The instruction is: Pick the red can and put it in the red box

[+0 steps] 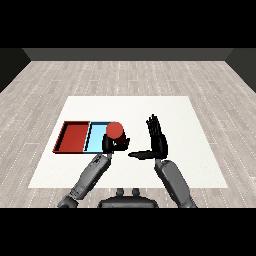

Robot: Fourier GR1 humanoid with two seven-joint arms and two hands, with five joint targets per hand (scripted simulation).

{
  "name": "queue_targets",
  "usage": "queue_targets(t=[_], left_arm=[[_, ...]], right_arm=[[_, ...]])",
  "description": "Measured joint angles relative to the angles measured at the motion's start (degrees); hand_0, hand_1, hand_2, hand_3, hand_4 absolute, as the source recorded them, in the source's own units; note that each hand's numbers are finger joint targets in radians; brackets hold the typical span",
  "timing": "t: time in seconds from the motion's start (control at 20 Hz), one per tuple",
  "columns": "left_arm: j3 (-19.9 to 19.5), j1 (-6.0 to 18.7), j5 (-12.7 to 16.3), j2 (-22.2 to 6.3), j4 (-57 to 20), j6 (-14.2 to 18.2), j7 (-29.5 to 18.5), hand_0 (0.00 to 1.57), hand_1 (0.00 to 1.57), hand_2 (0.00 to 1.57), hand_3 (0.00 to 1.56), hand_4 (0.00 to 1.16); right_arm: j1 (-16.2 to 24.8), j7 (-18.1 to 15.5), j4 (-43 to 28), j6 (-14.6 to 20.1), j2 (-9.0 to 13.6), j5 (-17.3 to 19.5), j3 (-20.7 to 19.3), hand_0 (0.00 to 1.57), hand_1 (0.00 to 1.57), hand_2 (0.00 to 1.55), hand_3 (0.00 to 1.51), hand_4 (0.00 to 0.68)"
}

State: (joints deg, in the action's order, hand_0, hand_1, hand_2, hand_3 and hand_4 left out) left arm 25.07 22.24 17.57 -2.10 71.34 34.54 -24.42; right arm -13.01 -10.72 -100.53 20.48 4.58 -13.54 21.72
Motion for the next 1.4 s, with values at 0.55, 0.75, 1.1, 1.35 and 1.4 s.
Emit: queue_targets(t=[0.55, 0.75, 1.1, 1.35, 1.4], left_arm=[[-10.4, -1.0, -0.7, -11.8, 3.8, -3.1, 5.6, 1.57, 1.57, 1.57, 1.49, 1.11], [-13.0, -0.3, -2.9, -18.3, 3.3, -3.1, 10.3, 1.57, 1.57, 1.54, 1.47, 1.13], [-16.0, 0.4, -6.0, -26.0, -12.1, -6.4, 13.6, 1.57, 1.57, 1.56, 1.48, 1.05], [-16.4, 4.6, -9.1, -28.8, -28.4, -8.6, 16.5, 1.51, 1.51, 1.43, 1.36, 0.97], [-16.2, 5.6, -9.9, -29.1, -31.6, -8.7, 17.4, 1.23, 1.23, 1.15, 1.07, 0.92]], right_arm=[[12.5, -1.7, -7.1, -6.6, 6.6, -5.2, -8.9, 0.0, 0.0, 0.0, 0.0, 0.0], [15.8, -2.8, -6.9, -8.0, 7.6, -6.1, -11.1, 0.0, 0.0, 0.0, 0.0, 0.0], [16.2, -4.3, -3.0, -10.3, 8.0, -7.5, -13.6, 0.0, 0.0, 0.0, 0.0, 0.0], [15.0, -4.9, -0.1, -11.3, 8.1, -8.0, -15.0, 0.0, 0.0, 0.0, 0.0, 0.0], [14.8, -5.6, 1.0, -11.5, 7.6, -8.2, -15.1, 0.0, 0.0, 0.0, 0.0, 0.0]])
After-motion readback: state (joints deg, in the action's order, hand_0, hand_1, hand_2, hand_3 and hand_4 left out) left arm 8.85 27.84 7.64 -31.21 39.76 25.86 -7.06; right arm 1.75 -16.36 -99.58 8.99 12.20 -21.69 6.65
